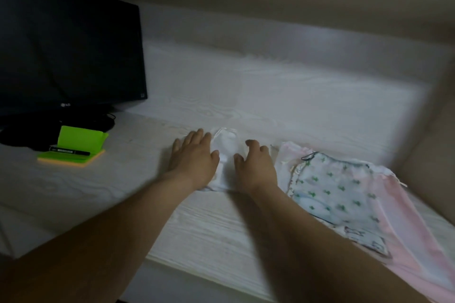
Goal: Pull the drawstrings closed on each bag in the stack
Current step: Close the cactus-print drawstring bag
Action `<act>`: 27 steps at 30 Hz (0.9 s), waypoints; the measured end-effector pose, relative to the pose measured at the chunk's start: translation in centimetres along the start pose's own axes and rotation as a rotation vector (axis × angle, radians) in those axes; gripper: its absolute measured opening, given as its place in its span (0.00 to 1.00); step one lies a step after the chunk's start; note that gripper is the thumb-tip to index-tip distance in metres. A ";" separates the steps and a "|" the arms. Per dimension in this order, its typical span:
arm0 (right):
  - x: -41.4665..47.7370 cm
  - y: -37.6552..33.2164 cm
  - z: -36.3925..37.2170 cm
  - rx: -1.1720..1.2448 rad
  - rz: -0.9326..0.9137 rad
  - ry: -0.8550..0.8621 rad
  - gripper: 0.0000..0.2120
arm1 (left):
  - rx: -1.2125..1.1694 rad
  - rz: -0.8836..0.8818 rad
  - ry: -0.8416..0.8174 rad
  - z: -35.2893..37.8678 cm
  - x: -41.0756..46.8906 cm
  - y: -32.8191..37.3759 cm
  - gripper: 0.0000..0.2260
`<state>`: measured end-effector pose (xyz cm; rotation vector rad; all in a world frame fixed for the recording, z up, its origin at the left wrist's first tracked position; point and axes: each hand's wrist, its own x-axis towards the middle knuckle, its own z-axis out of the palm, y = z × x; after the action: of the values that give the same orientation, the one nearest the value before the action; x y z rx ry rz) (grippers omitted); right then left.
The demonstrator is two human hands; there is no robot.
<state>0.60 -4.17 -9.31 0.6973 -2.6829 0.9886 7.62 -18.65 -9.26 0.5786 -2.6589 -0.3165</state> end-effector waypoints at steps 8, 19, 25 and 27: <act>-1.2 4.9 -7.2 0.079 -0.008 0.157 0.20 | -0.236 0.143 0.214 -0.7 -2.6 9.3 0.10; -1.2 19.1 -17.4 -0.001 0.415 0.271 0.09 | -0.568 0.147 -0.374 5.2 0.5 20.9 0.10; -0.2 22.2 -16.7 0.101 0.507 0.264 0.16 | -0.539 0.045 -0.399 8.1 3.4 22.2 0.11; -0.3 22.7 -16.5 0.106 0.469 0.323 0.17 | -0.573 0.074 -0.339 8.0 3.5 22.1 0.11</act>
<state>-10.04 21.81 -9.65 -0.0913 -2.5588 1.2308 -6.42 0.50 -8.62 0.2546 -2.6927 -1.1922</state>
